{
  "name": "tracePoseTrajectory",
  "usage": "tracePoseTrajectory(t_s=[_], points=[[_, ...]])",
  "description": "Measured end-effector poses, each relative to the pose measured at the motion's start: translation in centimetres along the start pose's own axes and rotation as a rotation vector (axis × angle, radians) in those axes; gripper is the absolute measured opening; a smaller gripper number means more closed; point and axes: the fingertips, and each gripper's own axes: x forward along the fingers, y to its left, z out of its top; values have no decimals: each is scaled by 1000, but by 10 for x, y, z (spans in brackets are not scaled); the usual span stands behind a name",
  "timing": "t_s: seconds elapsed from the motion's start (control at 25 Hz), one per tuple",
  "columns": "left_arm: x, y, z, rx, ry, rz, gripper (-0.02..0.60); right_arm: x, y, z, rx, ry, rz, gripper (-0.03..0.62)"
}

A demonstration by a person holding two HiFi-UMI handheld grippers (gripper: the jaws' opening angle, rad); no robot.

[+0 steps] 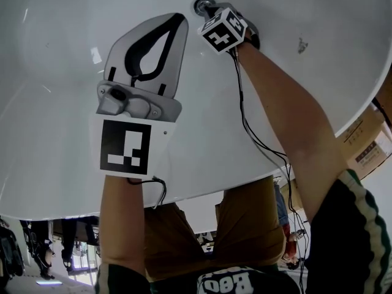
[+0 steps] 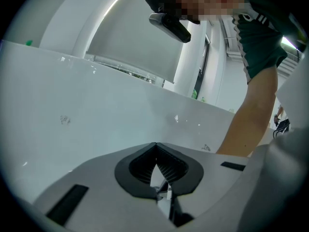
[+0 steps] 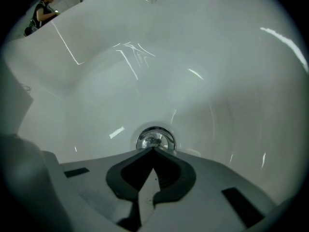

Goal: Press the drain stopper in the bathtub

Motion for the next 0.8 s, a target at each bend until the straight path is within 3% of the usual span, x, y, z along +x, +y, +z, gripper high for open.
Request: tracePoseTrajectory(t_s=[0.48,0.68,0.8], points=[[-2,2,-4,-6,14,-1,6,0,-1,1,-2,-18,-20,11],[-3,3,-4,-23,13,14,6,0,2,0,-80,-14,-42,11],[-3,1,-3,-19,16,12,6,-1,-4,-5,-73,3,-57,11]])
